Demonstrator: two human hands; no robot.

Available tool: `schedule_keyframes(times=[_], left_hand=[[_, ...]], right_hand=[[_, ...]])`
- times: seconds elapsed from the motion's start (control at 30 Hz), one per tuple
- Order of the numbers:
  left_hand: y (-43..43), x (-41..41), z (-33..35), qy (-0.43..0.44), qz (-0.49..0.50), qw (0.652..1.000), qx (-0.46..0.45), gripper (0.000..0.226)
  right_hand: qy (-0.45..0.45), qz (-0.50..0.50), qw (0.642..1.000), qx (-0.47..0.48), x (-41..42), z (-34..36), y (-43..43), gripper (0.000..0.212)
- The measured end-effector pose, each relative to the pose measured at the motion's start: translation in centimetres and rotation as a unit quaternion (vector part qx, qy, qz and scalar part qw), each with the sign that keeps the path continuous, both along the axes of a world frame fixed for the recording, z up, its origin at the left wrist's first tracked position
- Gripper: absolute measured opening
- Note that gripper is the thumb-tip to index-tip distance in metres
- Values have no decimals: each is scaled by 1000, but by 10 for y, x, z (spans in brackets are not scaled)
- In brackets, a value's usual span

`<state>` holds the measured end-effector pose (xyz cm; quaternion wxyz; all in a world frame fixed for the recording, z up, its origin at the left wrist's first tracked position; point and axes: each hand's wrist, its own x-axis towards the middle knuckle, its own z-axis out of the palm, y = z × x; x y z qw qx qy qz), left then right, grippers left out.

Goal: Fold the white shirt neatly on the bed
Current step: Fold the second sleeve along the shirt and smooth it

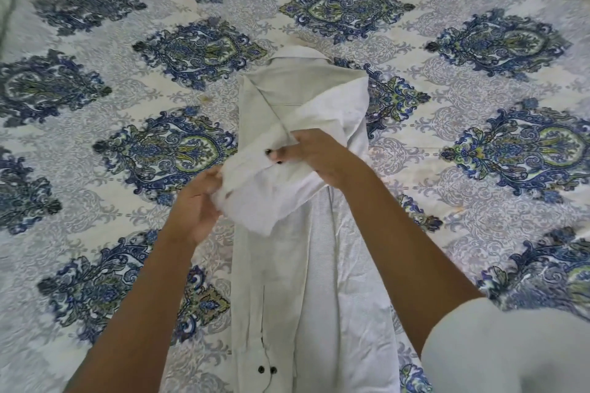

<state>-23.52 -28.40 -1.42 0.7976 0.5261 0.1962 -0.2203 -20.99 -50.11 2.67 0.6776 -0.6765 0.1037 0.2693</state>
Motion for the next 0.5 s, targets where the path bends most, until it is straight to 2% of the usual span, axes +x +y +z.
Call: schedule_keyframes(times=[0.07,0.17,0.23,0.33,0.37,0.4,0.43,0.47,0.5], left_hand=[[22,-18,-6,52,62,996,46,23],[38,-42,-24,170,92,978,77,37],[36,-51,-26,206,75,975,46,42],[30,-56,-23,216,59,975,3,44],[22,-54,-19,209,74,975,17,43],[12,-56,-14,206,85,973,61,40],[19,-57,-20,168,64,974,136,34],[16,-49,-16,135,42,978,154,30],[8,-44,-21,198,47,930,306,28]], right_hand=[[-53,58,996,-35,-11,18,31,21],[-118,181,967,-137,-30,22,69,6],[-138,187,953,-192,-41,14,82,34],[-168,121,937,-280,-55,1,87,41],[-151,92,950,-258,-59,-1,85,37],[-115,56,976,-178,-64,-2,83,29],[-74,18,995,-66,-68,-1,80,16],[-39,-11,998,37,-73,2,78,4],[-15,-28,993,113,-76,2,76,6]])
